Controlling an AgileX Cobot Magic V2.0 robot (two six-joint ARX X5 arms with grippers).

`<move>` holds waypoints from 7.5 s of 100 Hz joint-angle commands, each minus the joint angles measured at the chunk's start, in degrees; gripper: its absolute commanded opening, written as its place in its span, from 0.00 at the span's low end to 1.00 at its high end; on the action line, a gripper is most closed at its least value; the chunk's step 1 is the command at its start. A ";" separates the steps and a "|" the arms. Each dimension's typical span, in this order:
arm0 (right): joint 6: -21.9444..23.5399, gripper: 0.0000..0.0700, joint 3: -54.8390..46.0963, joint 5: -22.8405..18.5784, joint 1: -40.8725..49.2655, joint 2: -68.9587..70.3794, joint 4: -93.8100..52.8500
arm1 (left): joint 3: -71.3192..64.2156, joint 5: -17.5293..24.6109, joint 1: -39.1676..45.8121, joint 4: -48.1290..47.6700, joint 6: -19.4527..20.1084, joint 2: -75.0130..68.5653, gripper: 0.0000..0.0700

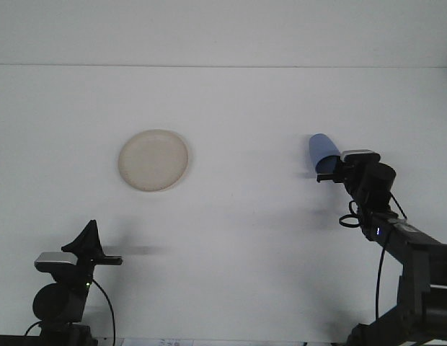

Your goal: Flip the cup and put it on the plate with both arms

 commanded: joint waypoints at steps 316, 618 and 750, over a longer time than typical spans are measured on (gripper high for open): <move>0.90 0.45 10.86 10.84 7.72 -54.66 -71.95 | -1.09 0.22 -0.02 0.55 2.47 -0.04 0.02; 2.38 0.00 -2.23 10.75 7.72 -68.41 -66.31 | 83.67 18.53 -38.93 -48.98 6.60 99.56 0.01; 2.38 0.00 -2.23 10.75 7.72 -68.41 -67.47 | 102.60 2.80 -3.96 -52.04 5.01 110.79 0.62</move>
